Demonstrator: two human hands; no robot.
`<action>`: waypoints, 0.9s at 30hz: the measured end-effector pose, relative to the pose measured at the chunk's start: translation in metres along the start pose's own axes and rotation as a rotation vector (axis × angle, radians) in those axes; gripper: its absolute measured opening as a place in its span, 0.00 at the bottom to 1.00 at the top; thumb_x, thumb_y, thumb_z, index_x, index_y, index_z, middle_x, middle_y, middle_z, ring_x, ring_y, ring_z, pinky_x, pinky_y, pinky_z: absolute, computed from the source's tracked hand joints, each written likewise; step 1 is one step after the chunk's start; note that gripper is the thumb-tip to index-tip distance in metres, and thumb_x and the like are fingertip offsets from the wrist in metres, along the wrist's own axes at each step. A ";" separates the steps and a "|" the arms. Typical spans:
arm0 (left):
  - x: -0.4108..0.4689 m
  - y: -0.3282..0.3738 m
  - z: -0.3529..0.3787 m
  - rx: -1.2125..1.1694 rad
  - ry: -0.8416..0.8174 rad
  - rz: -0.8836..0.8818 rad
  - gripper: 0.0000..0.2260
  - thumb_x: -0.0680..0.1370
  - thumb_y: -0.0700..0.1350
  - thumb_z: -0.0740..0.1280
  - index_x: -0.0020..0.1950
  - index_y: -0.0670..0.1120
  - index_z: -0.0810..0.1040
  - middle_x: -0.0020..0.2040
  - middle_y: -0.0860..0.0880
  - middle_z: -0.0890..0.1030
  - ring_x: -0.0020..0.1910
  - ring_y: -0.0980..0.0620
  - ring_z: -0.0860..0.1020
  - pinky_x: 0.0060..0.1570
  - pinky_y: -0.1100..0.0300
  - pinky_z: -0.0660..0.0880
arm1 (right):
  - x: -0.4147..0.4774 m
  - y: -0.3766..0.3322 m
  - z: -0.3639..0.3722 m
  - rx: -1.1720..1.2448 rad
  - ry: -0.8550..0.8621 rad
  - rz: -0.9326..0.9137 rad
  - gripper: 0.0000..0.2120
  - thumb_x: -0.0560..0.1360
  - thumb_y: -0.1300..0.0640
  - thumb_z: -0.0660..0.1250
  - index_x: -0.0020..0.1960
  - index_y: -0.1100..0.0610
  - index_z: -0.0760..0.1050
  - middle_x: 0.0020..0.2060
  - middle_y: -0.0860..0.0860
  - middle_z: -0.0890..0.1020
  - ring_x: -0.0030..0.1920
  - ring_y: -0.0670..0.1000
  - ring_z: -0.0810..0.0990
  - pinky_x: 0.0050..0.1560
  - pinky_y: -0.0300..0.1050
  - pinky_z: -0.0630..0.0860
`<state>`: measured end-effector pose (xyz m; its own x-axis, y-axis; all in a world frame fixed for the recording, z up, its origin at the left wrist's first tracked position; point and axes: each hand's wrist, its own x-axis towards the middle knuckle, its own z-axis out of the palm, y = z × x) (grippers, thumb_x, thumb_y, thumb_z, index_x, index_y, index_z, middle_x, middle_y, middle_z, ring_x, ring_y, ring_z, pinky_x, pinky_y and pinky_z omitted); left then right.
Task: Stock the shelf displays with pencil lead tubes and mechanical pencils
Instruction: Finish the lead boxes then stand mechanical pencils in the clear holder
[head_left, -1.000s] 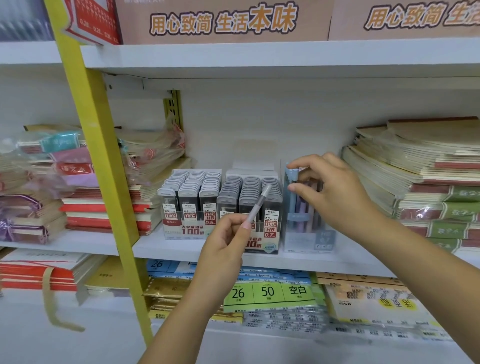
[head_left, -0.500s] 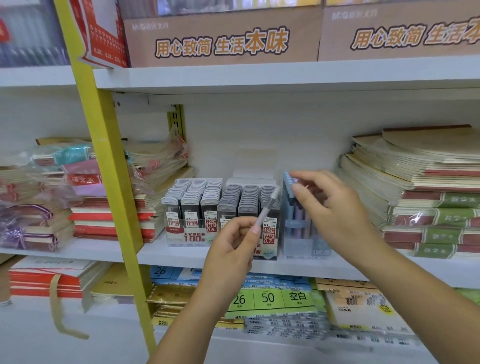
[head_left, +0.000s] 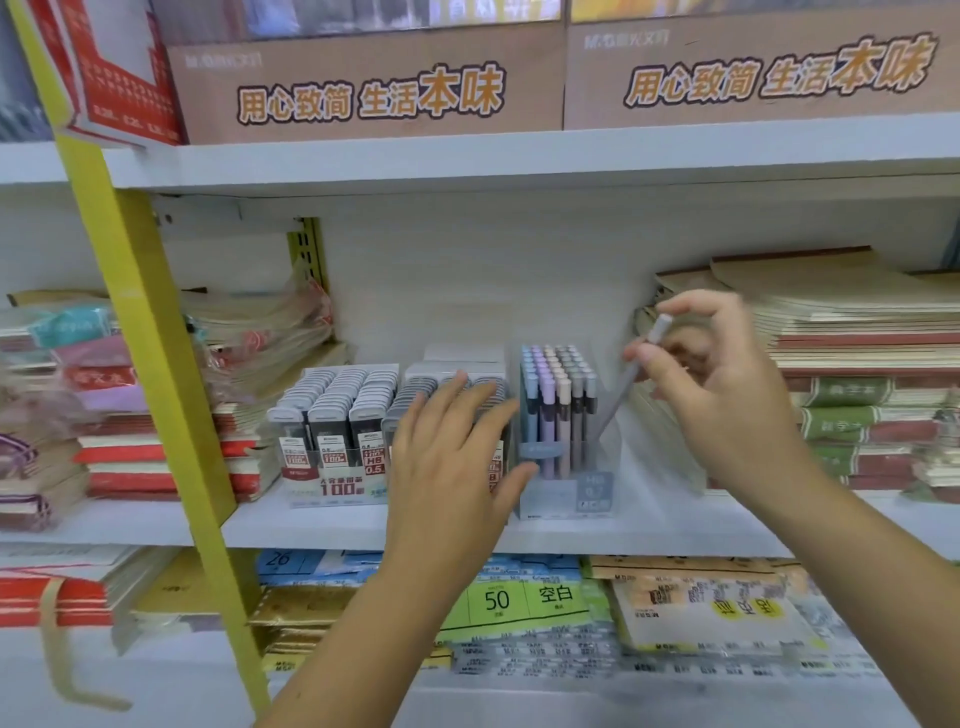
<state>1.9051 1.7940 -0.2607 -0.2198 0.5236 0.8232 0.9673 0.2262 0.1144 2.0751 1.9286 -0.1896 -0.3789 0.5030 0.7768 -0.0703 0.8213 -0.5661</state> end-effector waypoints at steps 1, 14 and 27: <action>0.003 0.000 0.003 0.043 -0.058 0.008 0.25 0.73 0.56 0.75 0.67 0.48 0.79 0.69 0.48 0.78 0.74 0.44 0.70 0.74 0.44 0.59 | -0.001 0.005 0.002 -0.064 -0.029 -0.007 0.14 0.76 0.56 0.68 0.55 0.44 0.67 0.44 0.48 0.83 0.47 0.46 0.83 0.45 0.43 0.79; 0.005 -0.006 0.016 0.115 -0.136 0.059 0.20 0.68 0.52 0.80 0.58 0.50 0.83 0.66 0.47 0.80 0.66 0.43 0.78 0.69 0.39 0.67 | -0.001 0.026 0.023 -0.138 -0.219 -0.016 0.18 0.76 0.57 0.70 0.51 0.34 0.67 0.39 0.45 0.81 0.41 0.41 0.81 0.43 0.36 0.78; 0.008 -0.008 0.011 0.079 -0.168 0.050 0.24 0.68 0.53 0.80 0.63 0.51 0.81 0.68 0.49 0.79 0.68 0.46 0.76 0.71 0.43 0.65 | -0.013 0.041 0.051 -0.530 -0.087 0.017 0.18 0.72 0.49 0.72 0.59 0.53 0.75 0.52 0.48 0.69 0.55 0.46 0.63 0.51 0.41 0.64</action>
<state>1.8939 1.8053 -0.2612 -0.1959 0.6643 0.7214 0.9661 0.2570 0.0257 2.0302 1.9421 -0.2375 -0.4522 0.5119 0.7304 0.4038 0.8477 -0.3440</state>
